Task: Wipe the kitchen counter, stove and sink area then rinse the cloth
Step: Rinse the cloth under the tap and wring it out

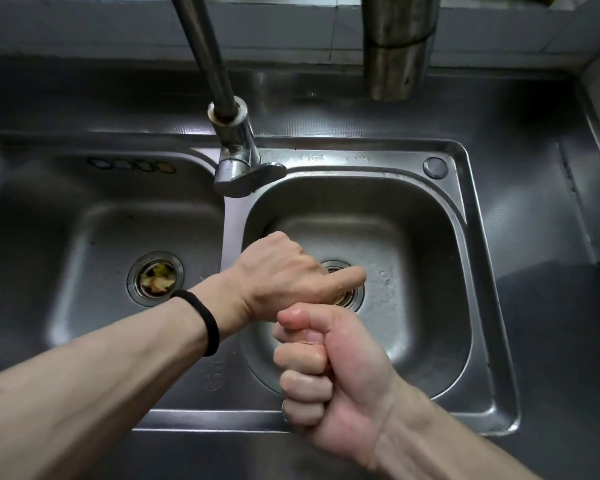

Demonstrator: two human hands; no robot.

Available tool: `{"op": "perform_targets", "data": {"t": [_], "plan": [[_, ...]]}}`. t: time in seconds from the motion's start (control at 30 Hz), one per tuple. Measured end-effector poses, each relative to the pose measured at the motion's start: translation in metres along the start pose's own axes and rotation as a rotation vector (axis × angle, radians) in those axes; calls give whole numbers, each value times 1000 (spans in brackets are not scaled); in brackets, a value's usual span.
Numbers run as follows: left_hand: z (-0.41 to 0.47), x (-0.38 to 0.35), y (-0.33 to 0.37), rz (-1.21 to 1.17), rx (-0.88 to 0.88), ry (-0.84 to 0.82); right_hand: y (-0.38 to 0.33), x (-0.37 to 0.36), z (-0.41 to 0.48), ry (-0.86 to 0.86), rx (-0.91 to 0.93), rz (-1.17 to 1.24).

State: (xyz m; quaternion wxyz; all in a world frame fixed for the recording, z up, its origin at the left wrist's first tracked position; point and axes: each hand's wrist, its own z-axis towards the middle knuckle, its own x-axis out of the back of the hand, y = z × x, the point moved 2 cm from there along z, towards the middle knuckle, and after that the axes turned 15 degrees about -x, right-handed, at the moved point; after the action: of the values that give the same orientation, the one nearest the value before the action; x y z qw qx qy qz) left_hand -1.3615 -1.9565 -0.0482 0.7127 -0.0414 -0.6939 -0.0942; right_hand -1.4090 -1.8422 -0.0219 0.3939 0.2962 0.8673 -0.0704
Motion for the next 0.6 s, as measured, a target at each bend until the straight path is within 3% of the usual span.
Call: {"op": "perform_targets", "data": {"t": [0.17,0.27,0.33,0.4,0.5,0.6], "plan": [[1,-6,1,14,67,-41,-2,11,5,121,10,-65],[2,-12,2,-51,192,-161,-11,28,1,489,114,-424],[-3,-11,3,-153,358,-132,-20,44,-12,736,277,-713],[-12,-7,7,-426,560,-10,-27,63,-26,929,434,-784],[-21,-3,15,-878,774,158,-25,77,-49,1177,754,-655],[-17,2,31,-1197,849,221,-12,63,-57,1085,975,-724]]}}
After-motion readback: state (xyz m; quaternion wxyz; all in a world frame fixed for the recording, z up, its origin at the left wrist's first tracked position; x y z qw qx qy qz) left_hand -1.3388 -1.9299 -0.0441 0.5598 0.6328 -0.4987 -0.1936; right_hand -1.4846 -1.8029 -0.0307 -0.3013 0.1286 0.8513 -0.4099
